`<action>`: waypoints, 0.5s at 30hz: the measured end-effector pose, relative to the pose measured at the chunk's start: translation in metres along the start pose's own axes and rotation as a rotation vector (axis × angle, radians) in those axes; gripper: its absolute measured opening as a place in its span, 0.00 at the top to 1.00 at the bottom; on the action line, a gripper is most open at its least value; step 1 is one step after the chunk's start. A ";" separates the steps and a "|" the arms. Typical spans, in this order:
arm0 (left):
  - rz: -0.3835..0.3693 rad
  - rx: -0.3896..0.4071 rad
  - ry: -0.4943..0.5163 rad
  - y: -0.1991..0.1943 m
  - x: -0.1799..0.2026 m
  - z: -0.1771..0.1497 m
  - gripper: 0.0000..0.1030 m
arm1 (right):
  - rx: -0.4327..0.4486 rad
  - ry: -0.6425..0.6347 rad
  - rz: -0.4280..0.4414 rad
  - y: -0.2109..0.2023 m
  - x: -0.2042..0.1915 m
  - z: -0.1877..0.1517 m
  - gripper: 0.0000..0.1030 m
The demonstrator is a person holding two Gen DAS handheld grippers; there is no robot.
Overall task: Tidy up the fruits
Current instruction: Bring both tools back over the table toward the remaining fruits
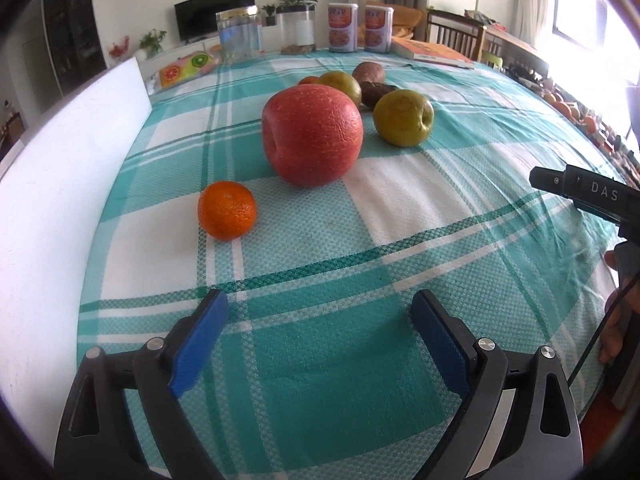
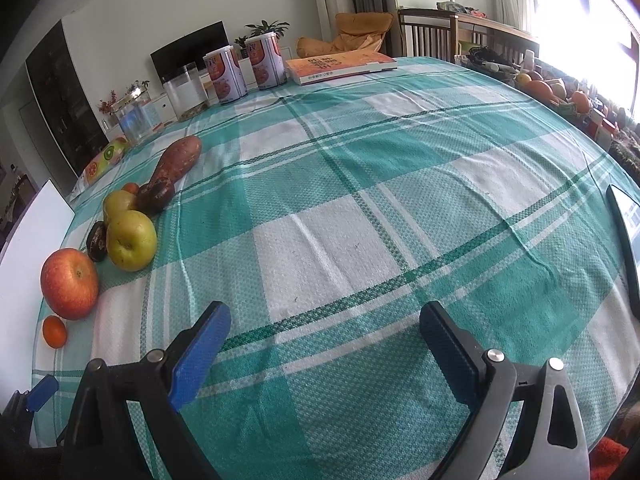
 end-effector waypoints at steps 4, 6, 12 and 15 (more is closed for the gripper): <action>-0.002 0.000 -0.001 0.000 0.000 0.000 0.08 | -0.004 -0.005 -0.004 0.000 -0.001 0.000 0.07; -0.003 0.000 -0.001 0.000 0.000 0.000 0.08 | -0.010 -0.015 -0.007 0.001 -0.003 -0.001 0.07; -0.003 0.001 -0.001 0.000 0.000 -0.001 0.08 | -0.078 -0.136 -0.019 0.009 -0.026 -0.004 0.00; -0.003 0.001 -0.001 -0.001 0.000 -0.001 0.08 | -0.076 -0.165 0.140 0.002 -0.057 0.001 0.01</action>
Point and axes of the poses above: each gripper's, at about its wrist camera, not at the fingertips, and y roughly the way its jaws point, x to its right, z to its top, the point moved 3 cm from there along y, roughly the way its jaws point, and after that the axes turned 4 degrees about y, right-handed, at the moved point
